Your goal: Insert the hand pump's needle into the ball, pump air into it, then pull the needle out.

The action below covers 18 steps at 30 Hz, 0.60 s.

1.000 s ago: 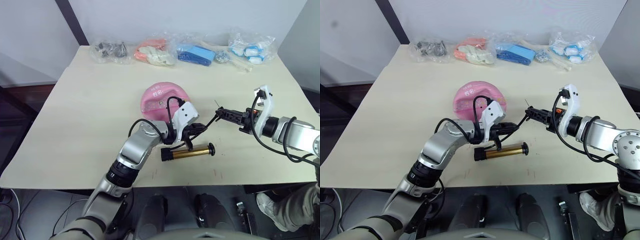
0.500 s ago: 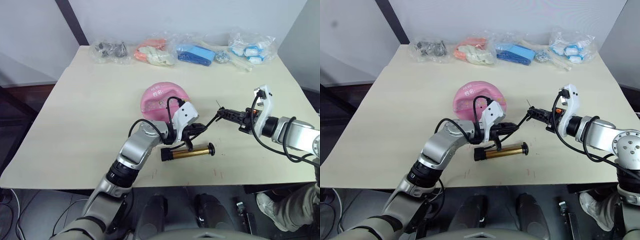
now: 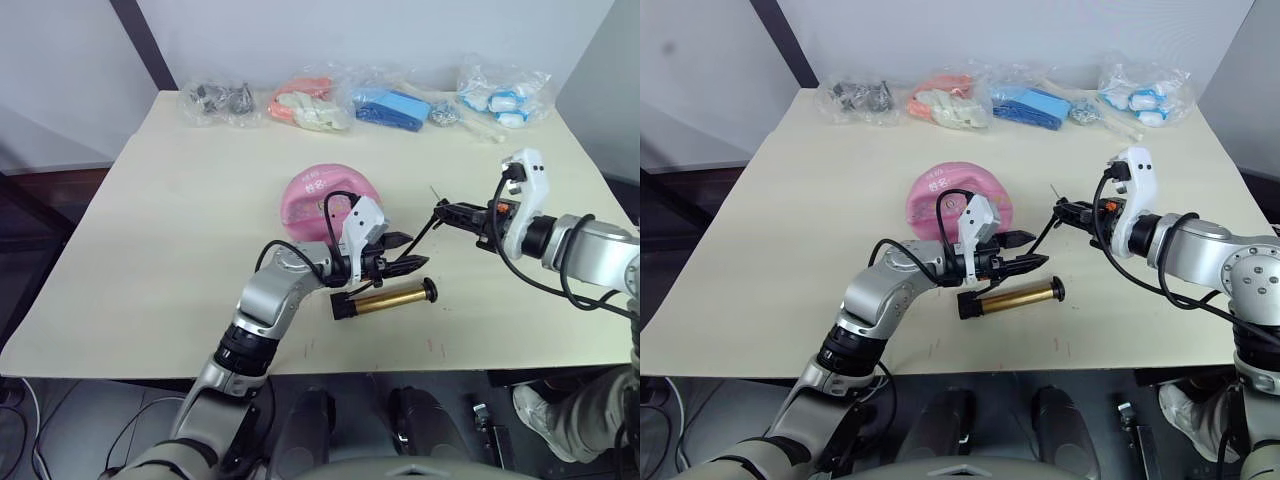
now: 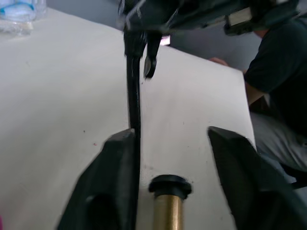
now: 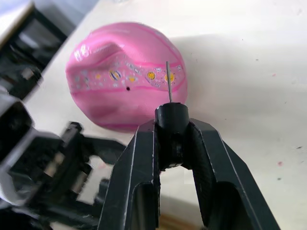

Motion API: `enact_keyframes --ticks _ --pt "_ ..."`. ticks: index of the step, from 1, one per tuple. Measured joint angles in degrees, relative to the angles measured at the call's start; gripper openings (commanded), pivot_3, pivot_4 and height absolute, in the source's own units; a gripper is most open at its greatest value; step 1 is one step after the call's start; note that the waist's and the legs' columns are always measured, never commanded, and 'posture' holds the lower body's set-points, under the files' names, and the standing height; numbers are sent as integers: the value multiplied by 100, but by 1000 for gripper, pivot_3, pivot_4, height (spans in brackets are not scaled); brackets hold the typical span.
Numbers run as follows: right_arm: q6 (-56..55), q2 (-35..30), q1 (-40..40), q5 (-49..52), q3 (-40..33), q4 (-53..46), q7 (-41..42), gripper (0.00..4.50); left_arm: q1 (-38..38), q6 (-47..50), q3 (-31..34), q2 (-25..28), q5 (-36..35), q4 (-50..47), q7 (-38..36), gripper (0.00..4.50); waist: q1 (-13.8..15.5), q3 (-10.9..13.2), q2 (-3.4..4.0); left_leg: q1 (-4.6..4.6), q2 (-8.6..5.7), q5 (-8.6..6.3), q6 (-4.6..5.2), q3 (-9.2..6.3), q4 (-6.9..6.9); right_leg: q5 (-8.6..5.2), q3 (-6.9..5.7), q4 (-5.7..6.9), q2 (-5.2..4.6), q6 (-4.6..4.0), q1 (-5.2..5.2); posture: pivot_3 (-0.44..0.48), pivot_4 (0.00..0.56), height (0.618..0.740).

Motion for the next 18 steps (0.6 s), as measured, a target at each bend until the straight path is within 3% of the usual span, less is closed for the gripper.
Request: enact_keyframes --ticks 2,4,13,18 --pt "115 -110 -168 -338 190 -148 118 400 7 46 99 124 -113 -155 -49 4446 -2 0 1 0 0 0 0 -1 0 0 0 1 0 0 -2 0 150 740" --pt "143 -150 -241 -516 230 -223 177 400 23 108 146 216 -168 -239 -58 4446 1 0 0 -1 0 0 0 -3 -1 0 -2 0 0 0 -1 0 150 740" --pt "810 -209 -1148 -1219 587 -183 616 400 606 617 1149 1506 -1029 -1054 -458 4446 -17 4 5 -6 1 0 0 2 -4 0 -1 -5 -3 -1 -10 0 150 740" --pt "968 -598 -1962 -2158 1357 -275 1399 400 906 701 1642 2069 -1462 -1245 -674 4446 -11 10 14 -12 2 0 0 3 -7 -2 -3 -1 -5 -4 -23 0 150 740"
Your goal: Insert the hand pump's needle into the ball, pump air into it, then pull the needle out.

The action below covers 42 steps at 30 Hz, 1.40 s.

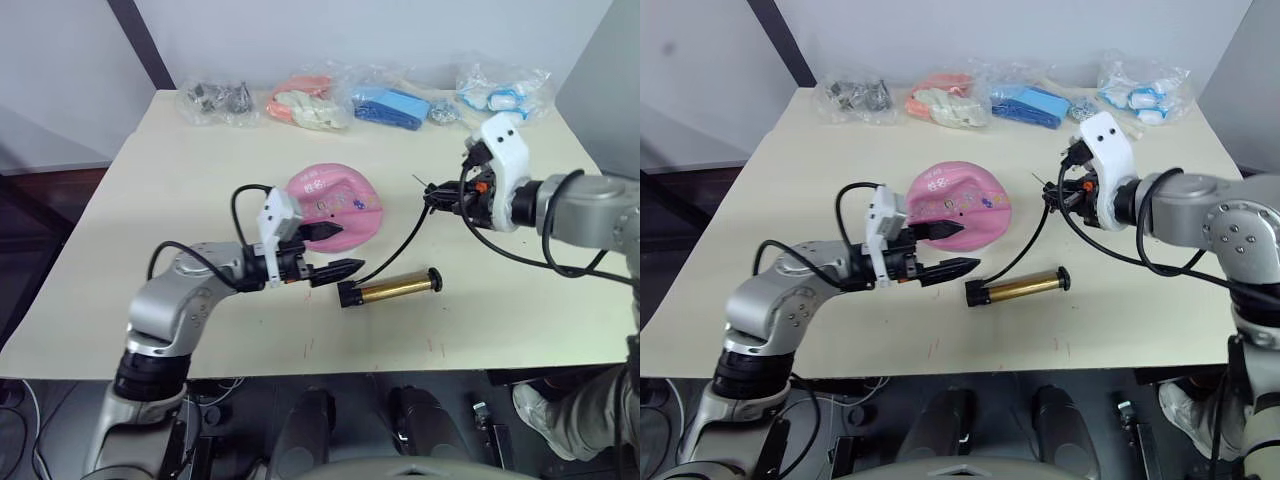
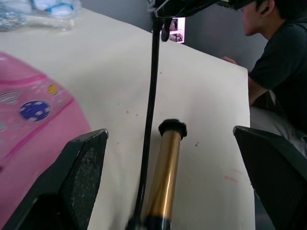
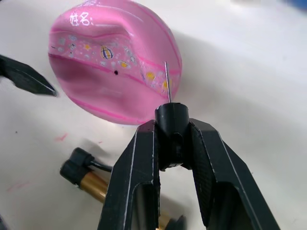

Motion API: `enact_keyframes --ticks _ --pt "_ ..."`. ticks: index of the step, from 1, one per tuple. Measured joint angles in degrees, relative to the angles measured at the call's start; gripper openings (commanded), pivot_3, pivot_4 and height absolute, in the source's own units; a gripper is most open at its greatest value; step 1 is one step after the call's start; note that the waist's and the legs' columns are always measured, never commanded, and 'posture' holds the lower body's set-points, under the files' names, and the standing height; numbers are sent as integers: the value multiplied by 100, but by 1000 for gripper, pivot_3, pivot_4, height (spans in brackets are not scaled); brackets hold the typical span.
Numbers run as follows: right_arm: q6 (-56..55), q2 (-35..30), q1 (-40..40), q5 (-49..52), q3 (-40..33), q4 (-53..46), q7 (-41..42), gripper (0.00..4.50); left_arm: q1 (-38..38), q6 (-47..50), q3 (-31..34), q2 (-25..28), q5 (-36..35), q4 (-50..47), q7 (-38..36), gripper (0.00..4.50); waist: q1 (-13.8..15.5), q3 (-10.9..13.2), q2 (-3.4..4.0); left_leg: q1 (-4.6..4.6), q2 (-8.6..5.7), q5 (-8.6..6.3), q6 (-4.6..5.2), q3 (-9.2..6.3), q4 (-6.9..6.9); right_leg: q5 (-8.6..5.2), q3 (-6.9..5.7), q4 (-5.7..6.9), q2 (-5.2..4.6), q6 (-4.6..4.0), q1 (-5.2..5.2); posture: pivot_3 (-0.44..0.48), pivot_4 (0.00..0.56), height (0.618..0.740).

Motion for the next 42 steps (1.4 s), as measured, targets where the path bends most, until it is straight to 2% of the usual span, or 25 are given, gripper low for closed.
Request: enact_keyframes --ticks 11,21,26,30,42 --pt "-318 -196 -930 -1684 1114 -139 1855 400 266 179 967 906 -612 106 -200 4446 -5 3 3 -3 2 0 -1 6 -6 0 -2 -4 -4 0 -8 0 150 740" --pt "-854 139 -1766 -2892 1983 288 3193 400 623 67 1458 1710 -897 323 -950 4446 -69 8 6 -8 3 -1 -1 20 -13 -1 4 3 -9 -1 -26 0 150 740" --pt "-1105 416 -1932 -3381 2176 646 3581 400 530 -68 1453 2038 -876 937 -1442 4446 -111 9 6 -9 3 0 -1 21 -14 0 4 9 -7 -1 -34 0 150 740" --pt "-1364 671 -2095 -3832 2422 906 3902 400 52 -184 1267 2230 -652 1567 -1649 4446 -126 10 7 -9 4 0 -1 22 -15 0 4 10 -4 -1 -37 0 150 740" --pt "-1763 1150 -2241 -4782 2758 1311 4556 400 -731 -614 671 2124 -122 2313 -1924 4446 -133 10 7 -29 2 0 -2 20 -15 2 4 17 -6 -2 -56 0 150 740"
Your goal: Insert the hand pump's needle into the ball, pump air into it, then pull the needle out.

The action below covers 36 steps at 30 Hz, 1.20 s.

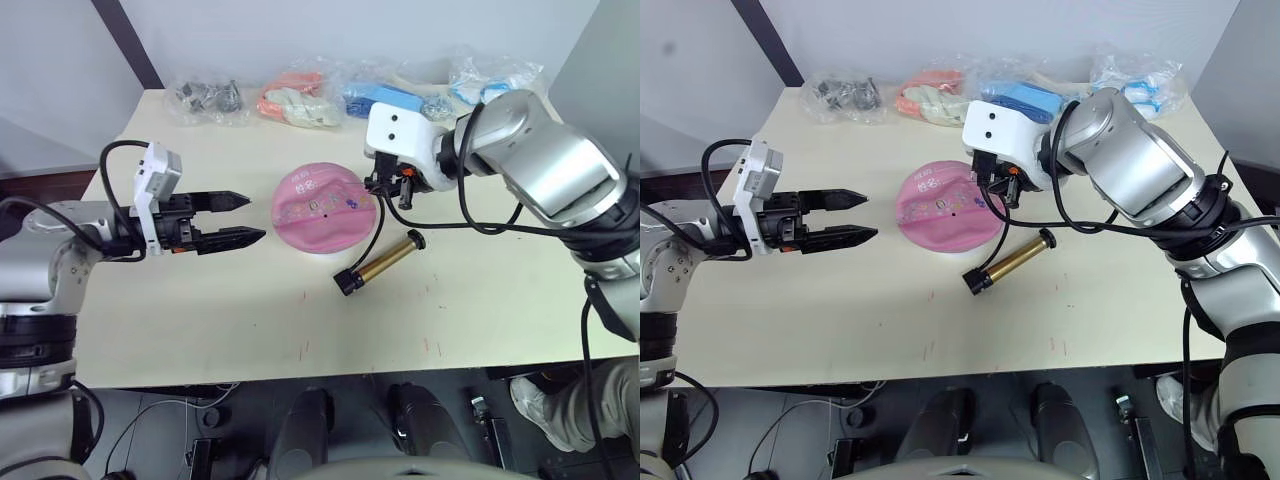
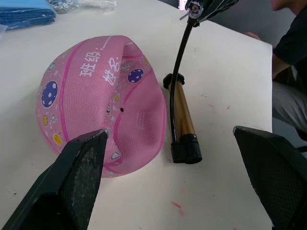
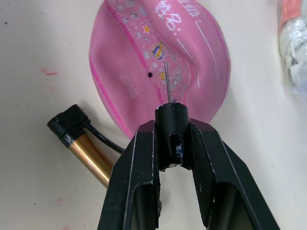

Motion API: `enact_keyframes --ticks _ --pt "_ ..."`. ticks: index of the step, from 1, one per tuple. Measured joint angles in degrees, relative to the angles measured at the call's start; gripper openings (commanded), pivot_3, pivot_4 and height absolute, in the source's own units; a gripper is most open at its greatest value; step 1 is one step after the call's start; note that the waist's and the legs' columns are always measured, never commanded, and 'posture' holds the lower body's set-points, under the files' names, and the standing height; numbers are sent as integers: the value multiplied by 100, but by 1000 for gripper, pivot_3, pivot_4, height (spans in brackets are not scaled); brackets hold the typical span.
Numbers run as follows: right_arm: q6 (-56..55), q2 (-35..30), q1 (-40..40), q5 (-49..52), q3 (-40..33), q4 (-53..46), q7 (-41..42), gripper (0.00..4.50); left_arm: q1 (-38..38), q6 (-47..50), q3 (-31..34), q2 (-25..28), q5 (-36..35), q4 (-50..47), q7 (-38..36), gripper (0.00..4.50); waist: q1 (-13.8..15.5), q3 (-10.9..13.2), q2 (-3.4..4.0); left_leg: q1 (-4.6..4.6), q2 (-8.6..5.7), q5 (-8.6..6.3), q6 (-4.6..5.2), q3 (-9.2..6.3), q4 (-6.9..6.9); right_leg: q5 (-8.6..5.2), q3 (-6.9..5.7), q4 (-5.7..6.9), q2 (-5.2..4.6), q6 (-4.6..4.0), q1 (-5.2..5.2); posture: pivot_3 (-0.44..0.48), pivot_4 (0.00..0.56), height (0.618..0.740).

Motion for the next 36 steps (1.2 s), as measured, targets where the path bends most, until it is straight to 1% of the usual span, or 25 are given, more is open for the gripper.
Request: enact_keyframes --ticks 14,17,18,23,26,29,30,31,32,34,36 --pt "-69 731 110 -807 364 485 39 400 -585 -566 -493 -325 642 578 -102 4446 -5 0 0 0 -2 0 0 -1 3 1 -1 6 0 0 0 0 150 740" --pt "-82 983 156 -972 413 734 -3 400 -744 -764 -652 -484 903 775 -8 4446 -4 -1 0 2 -4 1 -1 -3 4 1 -1 11 1 0 1 0 150 740" --pt "-94 1127 186 -1036 462 802 -16 400 -811 -850 -720 -622 1012 874 67 4446 -6 -1 0 2 -4 1 -1 -3 6 1 -1 13 1 0 1 0 150 740" --pt "-103 1242 215 -1214 493 1001 -6 400 -1036 -1032 -848 -726 1377 1272 248 4446 -7 -1 -1 1 -5 1 -1 -5 8 2 -2 14 0 0 1 0 150 740" --pt "-162 1385 215 -1330 497 1197 -7 400 -1284 -1191 -907 -879 1600 1486 384 4446 -6 -1 -2 1 -6 1 -1 -7 8 2 -3 16 0 -1 1 0 150 740" --pt "-224 1556 215 -1438 497 1426 -27 400 -1414 -1357 -968 -1084 1823 1617 590 3623 -8 -1 -2 1 -6 1 -1 -7 9 2 -3 19 0 -1 1 0 150 740" --pt "-238 1614 215 -1473 497 1515 -34 400 -1436 -1418 -1022 -1169 1913 1661 694 3061 -7 -2 -2 1 -7 1 -1 -7 9 3 -3 21 0 -1 1 0 150 740" --pt "-259 1656 215 -1506 497 1577 -43 400 -1442 -1462 -1073 -1240 1985 1707 771 2639 -7 -2 -2 1 -7 1 -1 -8 10 3 -3 22 0 -1 1 0 150 740" --pt "-292 1719 215 -1557 497 1663 -67 400 -1442 -1511 -1109 -1369 2093 1769 924 1952 -8 -2 -3 1 -7 1 -1 -10 10 3 -4 24 0 -1 1 0 150 740" --pt "-327 1763 215 -1594 496 1733 -74 400 -1442 -1531 -1121 -1413 2162 1776 1025 1305 -8 -2 -3 1 -8 1 -1 -11 10 3 -4 26 0 -2 0 0 150 740" --pt "-337 1813 215 -1663 495 1793 -80 400 -1440 -1530 -1123 -1452 2233 1775 1118 531 -9 -2 -3 2 -8 1 -1 -12 12 3 -4 32 0 -2 1 0 150 740"
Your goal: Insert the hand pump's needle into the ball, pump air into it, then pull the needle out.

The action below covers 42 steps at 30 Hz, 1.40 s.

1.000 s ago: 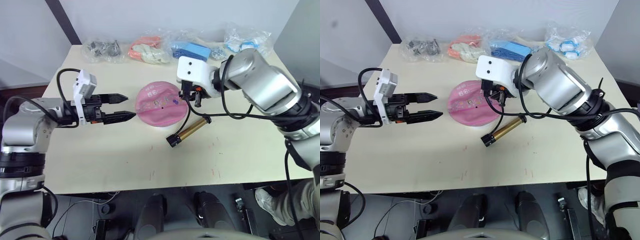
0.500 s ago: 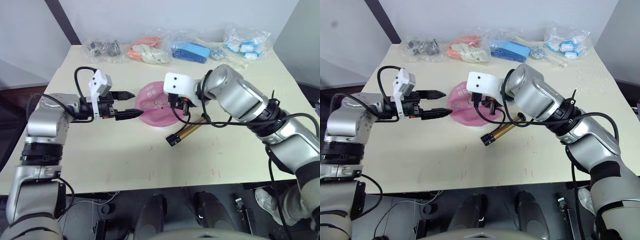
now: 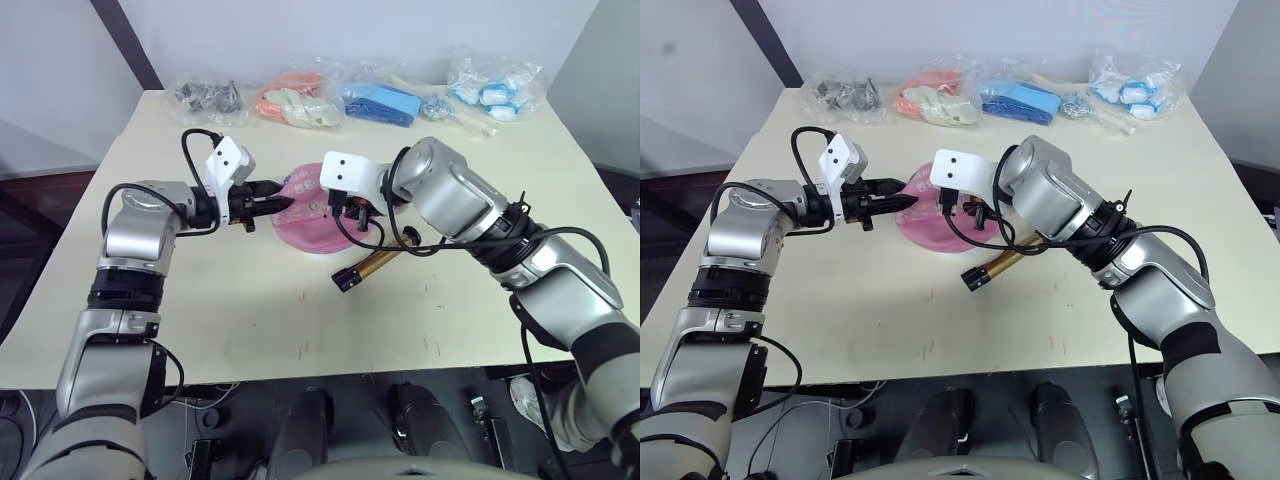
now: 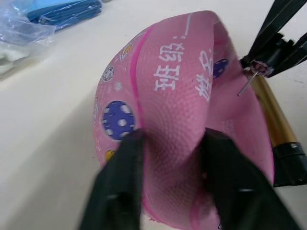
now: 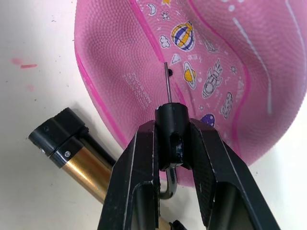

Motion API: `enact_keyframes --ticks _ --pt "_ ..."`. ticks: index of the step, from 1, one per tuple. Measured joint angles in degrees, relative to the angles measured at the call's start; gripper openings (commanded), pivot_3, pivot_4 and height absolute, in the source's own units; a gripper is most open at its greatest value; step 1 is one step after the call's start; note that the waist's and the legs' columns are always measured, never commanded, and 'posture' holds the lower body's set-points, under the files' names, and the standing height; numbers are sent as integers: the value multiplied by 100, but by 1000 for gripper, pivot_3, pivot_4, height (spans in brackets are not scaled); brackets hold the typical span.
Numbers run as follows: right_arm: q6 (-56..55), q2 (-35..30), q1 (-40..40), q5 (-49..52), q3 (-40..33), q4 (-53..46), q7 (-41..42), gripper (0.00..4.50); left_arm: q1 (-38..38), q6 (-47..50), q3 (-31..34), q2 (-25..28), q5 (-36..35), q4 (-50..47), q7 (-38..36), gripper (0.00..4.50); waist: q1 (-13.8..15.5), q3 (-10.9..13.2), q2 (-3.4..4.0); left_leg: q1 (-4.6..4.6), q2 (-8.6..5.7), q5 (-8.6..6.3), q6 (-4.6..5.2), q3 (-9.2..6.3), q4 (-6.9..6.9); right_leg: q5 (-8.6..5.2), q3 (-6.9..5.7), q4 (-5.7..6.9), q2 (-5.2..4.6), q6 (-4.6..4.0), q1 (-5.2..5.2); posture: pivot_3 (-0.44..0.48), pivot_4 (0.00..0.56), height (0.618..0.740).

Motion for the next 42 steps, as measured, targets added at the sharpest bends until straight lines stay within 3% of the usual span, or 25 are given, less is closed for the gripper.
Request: enact_keyframes --ticks 1,2,24,42 --pt "0 29 0 -50 5 23 -5 400 6 17 0 -51 39 -20 73 142 0 0 0 0 -1 0 0 -2 3 0 -1 4 0 0 0 0 150 740" --pt "0 34 0 -78 12 25 -8 400 10 28 -1 -66 47 -30 96 53 0 0 0 0 0 0 0 -2 4 0 -1 5 0 0 0 0 150 740" --pt "-632 256 10 -1360 616 279 -1 400 346 878 10 -278 60 -1121 862 53 12 0 -1 11 -8 3 -5 -8 16 -1 1 41 -3 -1 1 0 150 740" --pt "-1024 340 186 -2165 834 364 223 400 467 1123 5 -367 61 -1445 1113 53 28 -1 -1 16 -13 6 -10 -13 19 -1 0 53 -6 -1 3 0 150 740"
